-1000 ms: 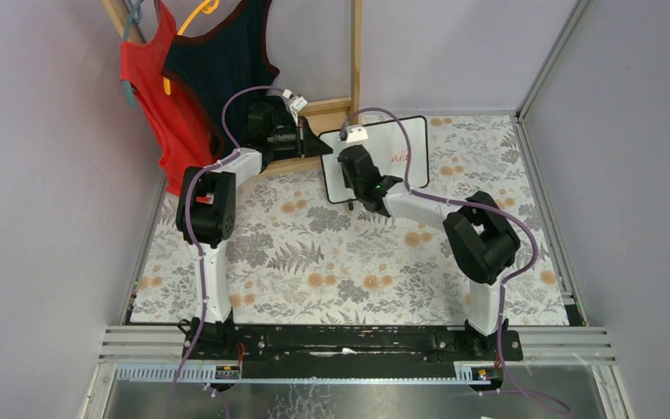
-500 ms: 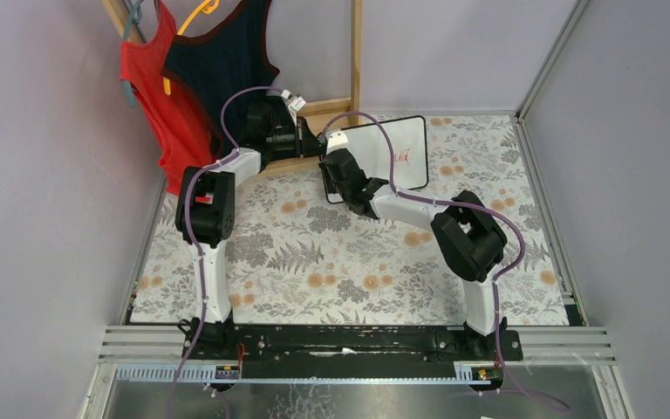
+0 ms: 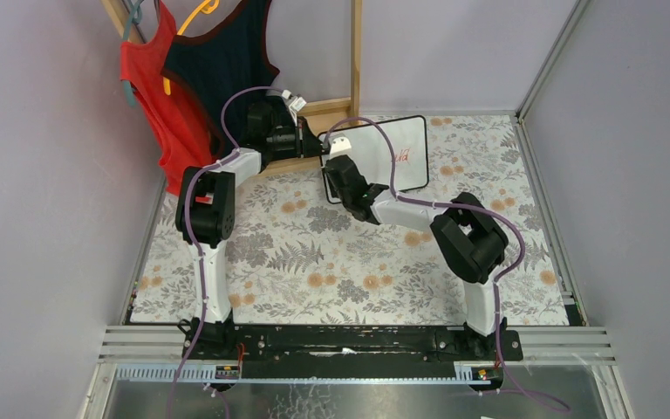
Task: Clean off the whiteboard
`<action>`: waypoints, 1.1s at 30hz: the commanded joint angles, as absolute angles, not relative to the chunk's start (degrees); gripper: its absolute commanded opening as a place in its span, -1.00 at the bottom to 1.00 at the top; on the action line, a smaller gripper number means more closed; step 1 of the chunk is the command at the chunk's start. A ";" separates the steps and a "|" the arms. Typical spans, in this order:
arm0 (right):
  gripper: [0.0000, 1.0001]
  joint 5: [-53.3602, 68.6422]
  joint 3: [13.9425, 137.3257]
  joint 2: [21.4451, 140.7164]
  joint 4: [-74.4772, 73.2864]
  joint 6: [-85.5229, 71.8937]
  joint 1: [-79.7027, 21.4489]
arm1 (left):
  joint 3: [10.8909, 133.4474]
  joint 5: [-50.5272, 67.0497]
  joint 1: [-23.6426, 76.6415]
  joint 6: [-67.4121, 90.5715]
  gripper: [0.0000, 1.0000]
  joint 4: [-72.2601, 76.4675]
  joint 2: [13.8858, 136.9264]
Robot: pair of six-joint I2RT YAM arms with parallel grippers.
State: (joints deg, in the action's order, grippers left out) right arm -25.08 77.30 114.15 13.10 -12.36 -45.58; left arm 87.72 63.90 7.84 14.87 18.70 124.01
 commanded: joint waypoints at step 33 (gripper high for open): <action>-1.00 -27.51 66.41 102.29 14.03 -12.40 -23.61 | 84.81 60.89 9.13 6.94 -1.00 6.25 125.34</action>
State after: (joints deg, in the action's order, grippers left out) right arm -23.55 67.00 104.55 11.81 -12.95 -31.05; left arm 87.64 62.96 8.69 11.62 15.79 123.02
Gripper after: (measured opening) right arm 0.057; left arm 0.093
